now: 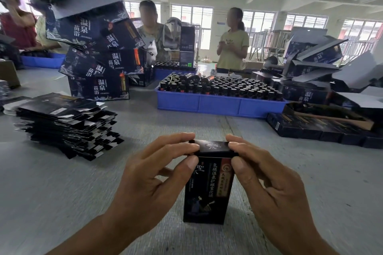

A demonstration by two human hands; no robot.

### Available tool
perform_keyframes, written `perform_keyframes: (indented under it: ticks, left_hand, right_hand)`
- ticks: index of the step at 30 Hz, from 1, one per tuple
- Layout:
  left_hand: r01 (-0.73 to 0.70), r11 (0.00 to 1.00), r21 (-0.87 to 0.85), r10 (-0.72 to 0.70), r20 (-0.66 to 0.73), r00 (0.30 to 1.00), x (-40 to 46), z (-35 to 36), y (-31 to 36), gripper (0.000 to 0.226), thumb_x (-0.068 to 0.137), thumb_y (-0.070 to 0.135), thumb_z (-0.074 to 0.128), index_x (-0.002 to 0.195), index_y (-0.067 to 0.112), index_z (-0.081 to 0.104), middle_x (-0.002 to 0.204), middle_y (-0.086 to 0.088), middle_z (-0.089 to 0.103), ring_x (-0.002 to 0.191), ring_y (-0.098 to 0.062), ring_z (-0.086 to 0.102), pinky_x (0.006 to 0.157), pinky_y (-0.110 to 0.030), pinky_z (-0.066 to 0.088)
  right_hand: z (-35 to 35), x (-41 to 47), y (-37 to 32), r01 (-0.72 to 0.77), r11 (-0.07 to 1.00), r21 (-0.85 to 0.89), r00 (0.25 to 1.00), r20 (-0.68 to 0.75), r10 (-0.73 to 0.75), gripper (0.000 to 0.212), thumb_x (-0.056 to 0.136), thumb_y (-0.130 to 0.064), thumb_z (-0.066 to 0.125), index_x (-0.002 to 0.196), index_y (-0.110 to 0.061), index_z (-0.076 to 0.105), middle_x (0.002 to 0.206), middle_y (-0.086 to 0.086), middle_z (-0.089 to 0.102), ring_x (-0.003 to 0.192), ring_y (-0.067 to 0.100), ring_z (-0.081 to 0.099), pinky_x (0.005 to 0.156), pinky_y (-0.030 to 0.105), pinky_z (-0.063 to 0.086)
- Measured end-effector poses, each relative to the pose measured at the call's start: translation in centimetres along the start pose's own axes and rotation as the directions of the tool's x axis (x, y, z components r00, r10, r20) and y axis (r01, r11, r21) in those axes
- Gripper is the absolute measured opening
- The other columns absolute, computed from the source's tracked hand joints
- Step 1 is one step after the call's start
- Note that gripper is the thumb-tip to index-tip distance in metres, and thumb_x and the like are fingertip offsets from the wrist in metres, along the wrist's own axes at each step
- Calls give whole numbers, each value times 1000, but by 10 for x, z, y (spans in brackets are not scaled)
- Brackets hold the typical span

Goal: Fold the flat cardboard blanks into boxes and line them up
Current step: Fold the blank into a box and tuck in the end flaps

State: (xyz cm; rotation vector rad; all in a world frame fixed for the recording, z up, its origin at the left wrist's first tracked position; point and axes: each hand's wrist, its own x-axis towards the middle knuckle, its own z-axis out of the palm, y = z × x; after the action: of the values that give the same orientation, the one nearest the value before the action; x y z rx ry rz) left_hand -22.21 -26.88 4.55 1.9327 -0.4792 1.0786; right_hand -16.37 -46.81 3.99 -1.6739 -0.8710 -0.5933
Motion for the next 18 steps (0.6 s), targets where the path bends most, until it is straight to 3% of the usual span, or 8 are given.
perform_keyframes:
  ticks: [8, 14, 18]
  left_hand:
    - [-24, 1000, 19, 24, -6, 1000, 1, 1, -2, 20, 92, 25, 62, 101, 12, 74, 124, 5, 67, 107, -9, 69, 67, -17, 57]
    - [-65, 996, 65, 64, 20, 998, 3, 1, -4, 21, 93, 23, 61, 99, 7, 73, 124, 2, 66, 103, -11, 69, 67, -17, 56]
    - [-8, 999, 46, 6, 33, 999, 0, 2, -6, 21, 94, 28, 59, 105, 15, 70, 128, 7, 64, 108, -11, 68, 68, -19, 57]
  right_hand:
    - [-4, 1, 8, 123, 988, -92, 992, 31, -121, 24, 96, -31, 58, 117, -32, 68, 135, -20, 62, 124, -1, 58, 93, 16, 52]
    - [-2, 2, 8, 67, 997, -47, 997, 27, -66, 19, 97, -35, 55, 112, -34, 67, 132, -24, 62, 120, -1, 60, 86, 14, 54]
    - [0, 1, 8, 15, 1000, -23, 999, 37, -14, 21, 97, -39, 53, 113, -37, 66, 132, -27, 60, 121, -3, 59, 85, 15, 55]
